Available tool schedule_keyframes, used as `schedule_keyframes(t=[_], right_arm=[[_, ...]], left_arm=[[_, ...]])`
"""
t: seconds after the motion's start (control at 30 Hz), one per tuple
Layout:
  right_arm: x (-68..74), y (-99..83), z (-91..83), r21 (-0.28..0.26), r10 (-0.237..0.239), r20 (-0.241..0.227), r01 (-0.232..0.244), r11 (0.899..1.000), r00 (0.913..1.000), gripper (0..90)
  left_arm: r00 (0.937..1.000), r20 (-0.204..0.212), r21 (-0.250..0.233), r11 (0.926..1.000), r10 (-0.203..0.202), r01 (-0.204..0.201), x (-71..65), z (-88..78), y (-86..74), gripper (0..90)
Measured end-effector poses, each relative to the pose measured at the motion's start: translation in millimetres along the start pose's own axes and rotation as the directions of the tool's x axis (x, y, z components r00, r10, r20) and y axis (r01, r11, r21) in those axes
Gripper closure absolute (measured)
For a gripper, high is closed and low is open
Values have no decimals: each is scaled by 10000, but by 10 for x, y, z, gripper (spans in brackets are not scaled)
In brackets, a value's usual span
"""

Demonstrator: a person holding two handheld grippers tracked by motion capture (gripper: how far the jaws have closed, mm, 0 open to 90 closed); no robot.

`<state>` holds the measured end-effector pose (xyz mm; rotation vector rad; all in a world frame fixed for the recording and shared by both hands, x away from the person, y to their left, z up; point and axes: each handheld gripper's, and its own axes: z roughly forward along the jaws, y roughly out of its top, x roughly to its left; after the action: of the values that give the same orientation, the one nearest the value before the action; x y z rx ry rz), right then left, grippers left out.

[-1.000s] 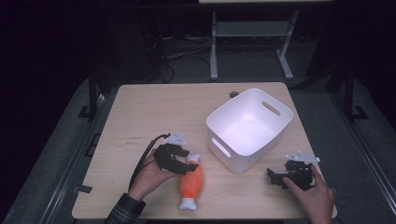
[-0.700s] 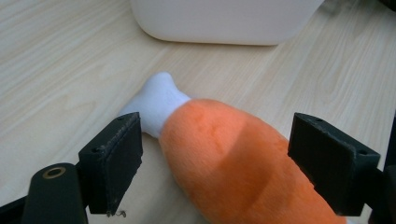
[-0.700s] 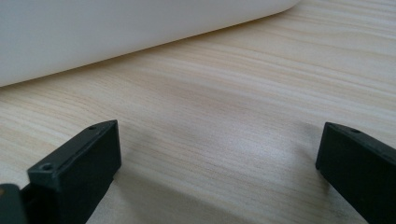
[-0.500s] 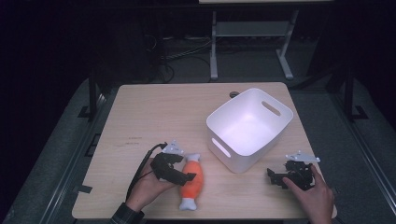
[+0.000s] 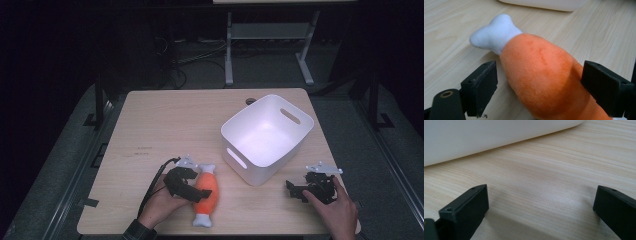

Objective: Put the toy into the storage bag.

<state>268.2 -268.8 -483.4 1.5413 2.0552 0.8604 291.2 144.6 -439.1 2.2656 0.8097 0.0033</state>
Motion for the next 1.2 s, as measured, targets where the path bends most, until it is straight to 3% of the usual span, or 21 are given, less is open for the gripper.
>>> schedule_keyframes(t=[0.5,0.57,1.2], right_arm=[[0,0,0,1,-4,0,4,10000,10000,0],[0,0,0,2,0,-1,0,10000,10000,0],[0,0,0,2,5,-1,-5,10000,10000,0]], left_arm=[[9977,682,67,10000,56,-61,-65,163,19,144],[9956,935,50,10000,42,-47,-71,171,22,197],[9920,1224,27,9995,323,-329,-67,90,79,415]])
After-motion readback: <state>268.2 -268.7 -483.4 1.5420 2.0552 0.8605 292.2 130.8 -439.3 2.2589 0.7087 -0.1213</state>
